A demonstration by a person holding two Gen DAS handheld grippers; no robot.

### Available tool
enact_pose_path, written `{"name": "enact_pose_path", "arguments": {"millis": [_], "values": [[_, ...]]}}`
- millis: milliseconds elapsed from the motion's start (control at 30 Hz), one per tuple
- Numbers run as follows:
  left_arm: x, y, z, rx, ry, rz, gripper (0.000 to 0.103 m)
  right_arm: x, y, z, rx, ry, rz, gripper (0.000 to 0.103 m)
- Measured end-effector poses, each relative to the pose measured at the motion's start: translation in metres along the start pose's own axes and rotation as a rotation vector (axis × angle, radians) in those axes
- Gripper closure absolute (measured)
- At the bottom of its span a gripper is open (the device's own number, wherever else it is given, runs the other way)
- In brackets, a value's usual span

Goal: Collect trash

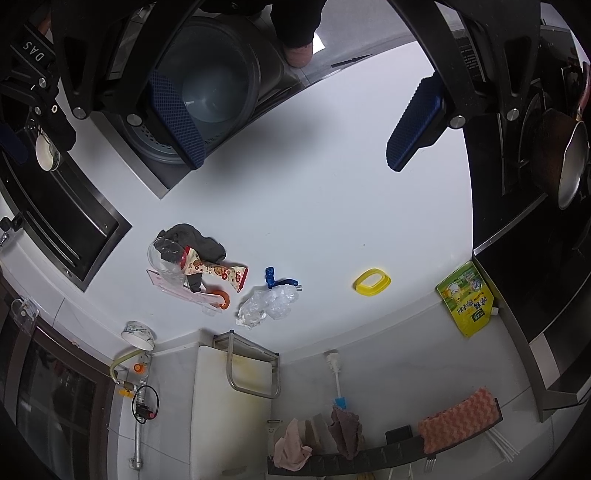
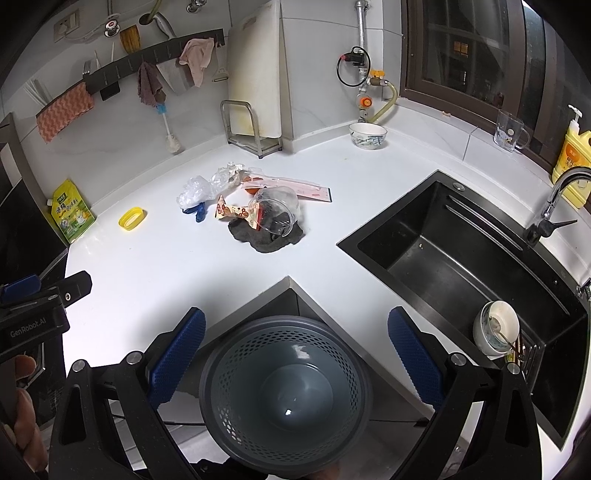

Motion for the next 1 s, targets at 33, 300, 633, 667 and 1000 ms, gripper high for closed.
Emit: {"name": "enact_pose_path", "arguments": {"millis": [33,300,633,667,1000], "values": [[0.000,0.000,0.000,0.000,0.000,0.000,0.006,0.000,0.000,0.000,-0.001,0.000,0.000,0.008],[0.000,0.002,0.001,-0.002,-0.002,-0.001,0.006,0.000,0.005,-0.002,-0.007,0.000,-0.003,0.008],[-0.014,0.022,-0.018,0.021,-0.011,-0.011,0.006,-0.007,0.021,-0.021,-0.040,0.003,-0.009,0.008],[-0.017,0.024,-0.022,0.019,-0.012,-0.010,0.006,-0.009,0.024,-0.024,-0.042,0.005,-0.010,0.008],[-0.062,0.082,-0.081,0.001,-0.037,0.010,0.006,-0.029,0.074,-0.054,-0.035,0.010,-0.048,0.008]]}}
Point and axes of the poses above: each gripper's, at about its wrist camera, not at the fingertips, and y roughly the way its jaws point, z to its right, x to its underside, the point moved 10 cm from there along y, roughly the way its jaws point, and after that the axes turned 12 degrees about -y, right-handed, at the moved point
